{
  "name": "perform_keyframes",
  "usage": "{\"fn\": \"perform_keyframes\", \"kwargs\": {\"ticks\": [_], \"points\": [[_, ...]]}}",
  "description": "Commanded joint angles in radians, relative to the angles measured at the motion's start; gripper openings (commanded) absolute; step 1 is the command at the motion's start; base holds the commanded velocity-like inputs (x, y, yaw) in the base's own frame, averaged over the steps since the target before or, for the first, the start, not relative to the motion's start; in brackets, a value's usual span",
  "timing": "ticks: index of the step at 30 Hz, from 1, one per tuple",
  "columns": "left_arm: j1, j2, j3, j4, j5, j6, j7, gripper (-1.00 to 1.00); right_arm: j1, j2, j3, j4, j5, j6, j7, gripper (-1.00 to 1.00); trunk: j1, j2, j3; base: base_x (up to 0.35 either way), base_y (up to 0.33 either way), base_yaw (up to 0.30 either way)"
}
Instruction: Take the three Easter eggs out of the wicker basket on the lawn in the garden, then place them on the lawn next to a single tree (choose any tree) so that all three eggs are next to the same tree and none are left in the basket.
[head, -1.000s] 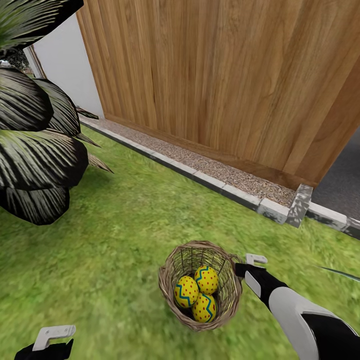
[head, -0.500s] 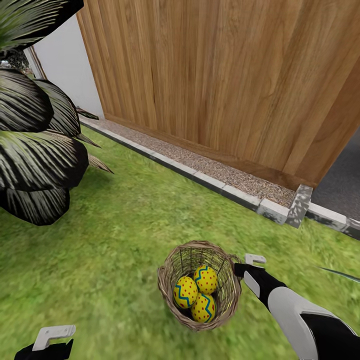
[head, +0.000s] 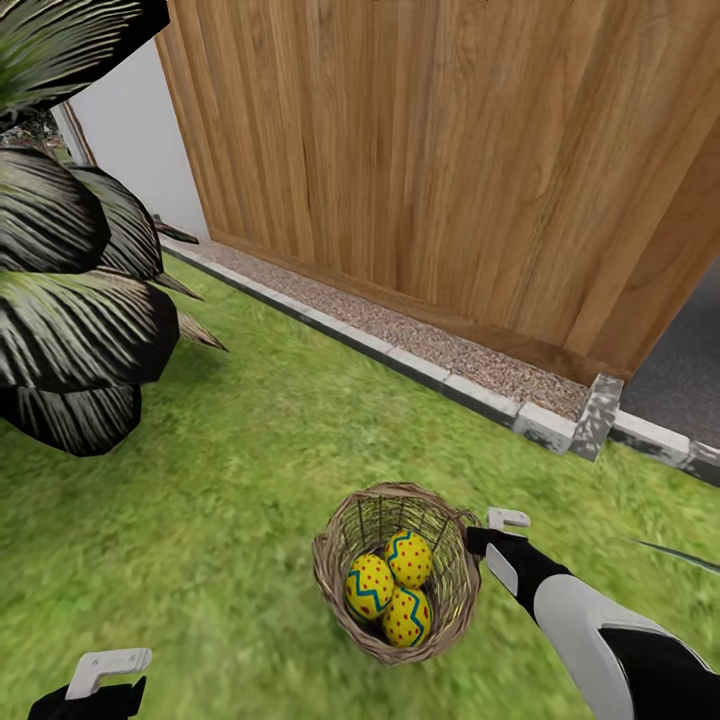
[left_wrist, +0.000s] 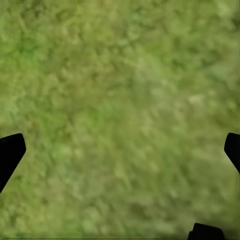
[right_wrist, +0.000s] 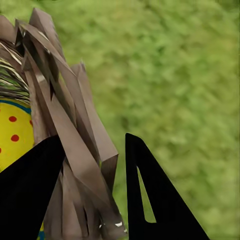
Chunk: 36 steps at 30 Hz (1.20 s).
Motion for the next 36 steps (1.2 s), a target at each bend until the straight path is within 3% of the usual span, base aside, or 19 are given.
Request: {"fn": "perform_keyframes", "kwargs": {"ticks": [1,8,15,27,36], "points": [[-0.001,0.001,-0.002,0.006,0.003,0.004,0.006,1.00,0.001,0.001,-0.008,-0.002,-0.009,0.003,0.000,-1.00,-0.004,0.007,0.003,0.000,0.000,0.000],[-0.002,0.006,-0.002,0.030,0.003,0.004,0.005,1.00,0.004,0.002,-0.008,-0.006,-0.009,-0.001,0.047,-1.00,-0.031,0.056,0.025,0.000,0.000,0.000],[-0.002,0.007,-0.002,0.042,0.003,0.003,0.004,1.00,0.004,0.030,-0.005,-0.006,-0.009,-0.009,0.052,-1.00,-0.058,0.105,0.047,0.000,0.000,0.000],[-0.002,0.003,-0.002,0.046,0.003,0.003,0.008,1.00,0.004,0.040,-0.004,-0.005,-0.002,-0.009,0.052,-1.00,-0.104,0.189,0.084,-0.064,0.000,0.004],[-0.001,0.003,-0.002,0.047,0.003,0.003,0.004,1.00,0.004,0.058,-0.003,-0.004,0.000,-0.011,0.053,-1.00,-0.138,0.252,0.119,-0.002,0.000,0.225]]}}
